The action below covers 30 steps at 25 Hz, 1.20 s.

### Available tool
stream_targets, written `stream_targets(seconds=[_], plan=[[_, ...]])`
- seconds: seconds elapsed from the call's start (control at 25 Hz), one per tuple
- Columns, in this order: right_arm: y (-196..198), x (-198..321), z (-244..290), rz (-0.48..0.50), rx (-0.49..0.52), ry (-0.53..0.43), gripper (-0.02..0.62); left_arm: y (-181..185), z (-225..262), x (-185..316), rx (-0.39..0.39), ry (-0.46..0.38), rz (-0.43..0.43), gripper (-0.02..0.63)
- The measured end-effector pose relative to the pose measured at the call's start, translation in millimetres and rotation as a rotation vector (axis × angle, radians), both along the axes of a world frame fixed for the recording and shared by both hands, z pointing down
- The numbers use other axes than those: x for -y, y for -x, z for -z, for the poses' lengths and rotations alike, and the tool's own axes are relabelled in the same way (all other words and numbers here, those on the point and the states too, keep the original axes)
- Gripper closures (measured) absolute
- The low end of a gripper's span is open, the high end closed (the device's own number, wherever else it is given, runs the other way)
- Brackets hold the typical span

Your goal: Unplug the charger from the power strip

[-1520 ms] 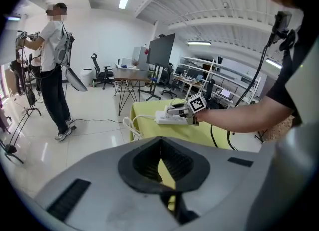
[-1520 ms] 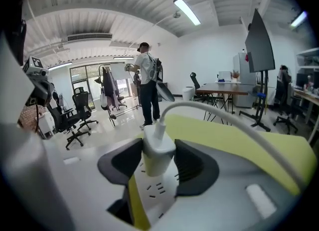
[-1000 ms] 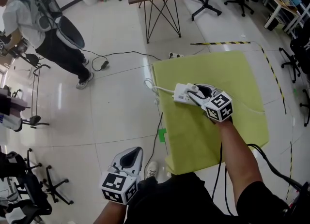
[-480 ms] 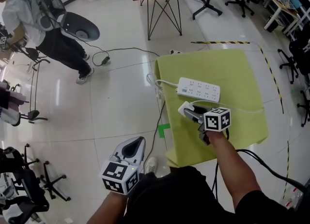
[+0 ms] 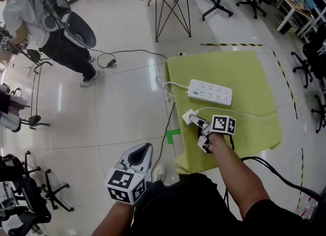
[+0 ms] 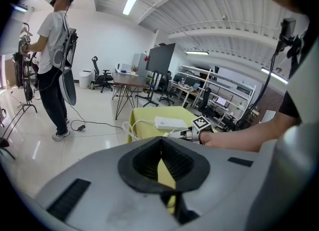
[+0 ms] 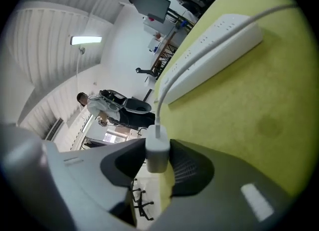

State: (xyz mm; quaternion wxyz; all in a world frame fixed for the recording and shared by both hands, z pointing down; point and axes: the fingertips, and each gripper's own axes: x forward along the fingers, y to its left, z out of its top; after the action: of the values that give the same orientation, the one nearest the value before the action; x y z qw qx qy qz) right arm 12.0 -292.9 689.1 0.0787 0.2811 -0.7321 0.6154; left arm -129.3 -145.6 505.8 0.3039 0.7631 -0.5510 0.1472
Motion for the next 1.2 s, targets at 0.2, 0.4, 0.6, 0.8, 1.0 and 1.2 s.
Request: stream_targets(seconds=[0.2, 0.4, 0.6, 0.8, 1.0, 1.2], plan=[[-0.4, -4.2, -4.1, -0.007, -0.036, 0.033, 0.437, 6.2, -0.3, -5.7, -0.001, 0.003, 0.016, 0.600], [-5.4, -5.3, -4.4, -0.041, -0.055, 0.064, 0.384, 8.2, 2.7, -7.7, -0.003, -0.004, 0.013, 0.600], [-12.3, -7.2, -0.3, -0.052, -0.064, 0.078, 0.344, 5.1, 8.8, -4.2, -0.011, -0.018, 0.003, 0.600], [-18.6, -15.6, 10.2, -0.081, -0.045, 0.072, 0.344, 6.5, 13.8, -5.0, -0.019, -0.037, -0.031, 0.600], [-28.1, -34.2, 48.0, -0.109, -0.045, -0.027, 0.386, 7.4, 19.7, -5.0, -0.033, -0.059, -0.098, 0.600], [-31.4, -82.5, 109.1, -0.154, -0.050, -0.196, 0.535, -1.0, 29.7, -15.2, -0.053, -0.089, -0.228, 0.600]])
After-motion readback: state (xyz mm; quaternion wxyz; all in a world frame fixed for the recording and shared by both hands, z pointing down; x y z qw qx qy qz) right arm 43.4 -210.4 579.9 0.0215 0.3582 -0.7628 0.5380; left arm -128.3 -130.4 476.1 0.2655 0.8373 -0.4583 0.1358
